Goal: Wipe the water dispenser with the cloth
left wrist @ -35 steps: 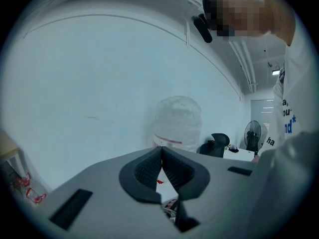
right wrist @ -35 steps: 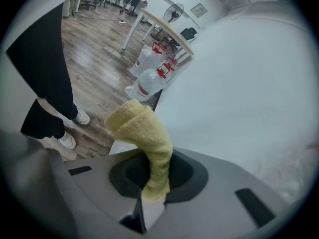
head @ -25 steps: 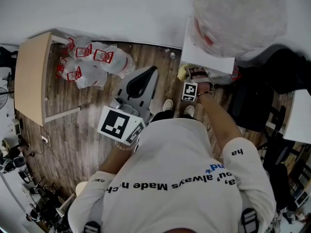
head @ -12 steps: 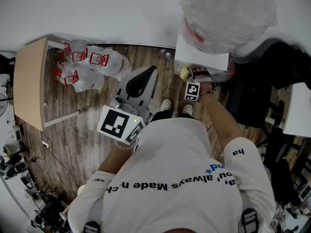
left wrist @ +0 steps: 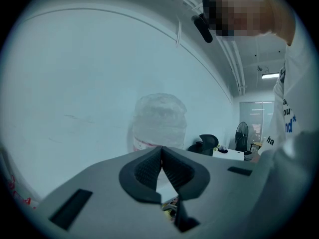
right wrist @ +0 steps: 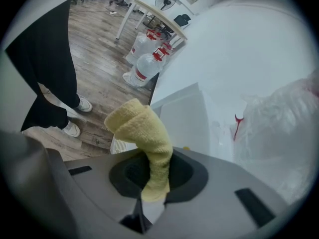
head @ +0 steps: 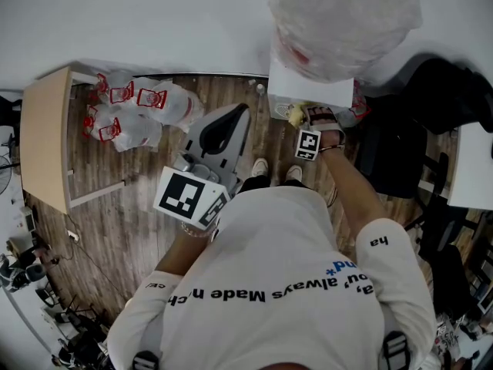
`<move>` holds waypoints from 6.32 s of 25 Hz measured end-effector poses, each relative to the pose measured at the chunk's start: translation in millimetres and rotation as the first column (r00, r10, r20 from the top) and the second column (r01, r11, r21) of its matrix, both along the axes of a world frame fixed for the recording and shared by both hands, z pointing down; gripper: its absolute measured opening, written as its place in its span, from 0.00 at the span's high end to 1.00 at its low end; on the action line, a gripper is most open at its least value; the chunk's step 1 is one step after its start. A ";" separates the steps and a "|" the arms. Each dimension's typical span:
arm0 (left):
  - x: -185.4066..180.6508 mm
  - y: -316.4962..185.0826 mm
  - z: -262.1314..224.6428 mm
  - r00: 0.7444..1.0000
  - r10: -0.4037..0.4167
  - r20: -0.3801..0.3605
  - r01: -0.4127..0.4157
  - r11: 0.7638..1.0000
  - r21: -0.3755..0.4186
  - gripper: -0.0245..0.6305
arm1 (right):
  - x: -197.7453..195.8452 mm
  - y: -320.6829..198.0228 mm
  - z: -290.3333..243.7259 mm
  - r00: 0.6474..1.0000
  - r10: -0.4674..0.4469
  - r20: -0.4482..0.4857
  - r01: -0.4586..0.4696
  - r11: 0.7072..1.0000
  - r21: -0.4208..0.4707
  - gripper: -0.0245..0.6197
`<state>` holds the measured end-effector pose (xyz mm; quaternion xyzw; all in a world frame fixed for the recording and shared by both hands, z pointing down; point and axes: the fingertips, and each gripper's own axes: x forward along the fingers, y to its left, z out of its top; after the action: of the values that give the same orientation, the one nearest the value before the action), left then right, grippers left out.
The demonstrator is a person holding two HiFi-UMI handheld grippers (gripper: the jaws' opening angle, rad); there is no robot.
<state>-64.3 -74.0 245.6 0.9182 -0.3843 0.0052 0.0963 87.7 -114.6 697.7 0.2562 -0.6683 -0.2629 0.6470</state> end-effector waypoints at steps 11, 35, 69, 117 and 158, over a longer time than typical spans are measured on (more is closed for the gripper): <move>25.4 5.6 -2.3 0.999 0.032 -0.005 -0.032 0.999 0.006 0.93 | 48.0 7.1 -2.0 0.995 0.096 0.012 -0.096 0.995 -0.004 0.87; 68.6 15.5 -2.3 0.995 0.096 -0.004 -0.096 0.995 0.005 0.93 | 146.9 23.3 -3.5 0.924 0.374 0.082 -0.374 0.927 -0.014 0.87; 52.3 -1.8 64.1 0.995 0.097 0.022 -0.095 0.990 -0.103 0.93 | 156.0 18.4 35.7 0.832 0.510 0.217 -0.515 0.856 -0.038 0.87; 67.5 -47.4 218.5 0.993 0.114 0.039 -0.111 0.991 -0.080 0.93 | 165.9 18.5 185.2 0.840 0.505 0.201 -0.505 0.861 -0.053 0.87; 73.5 -39.0 303.8 0.989 0.123 0.083 -0.112 0.986 -0.126 0.93 | 165.9 14.5 293.1 0.801 0.583 0.139 -0.564 0.811 -0.154 0.87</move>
<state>9.1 -113.1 549.5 0.9305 -0.3324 0.0756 0.1340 253.6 -100.1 990.9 0.4348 -0.6275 0.0049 0.6459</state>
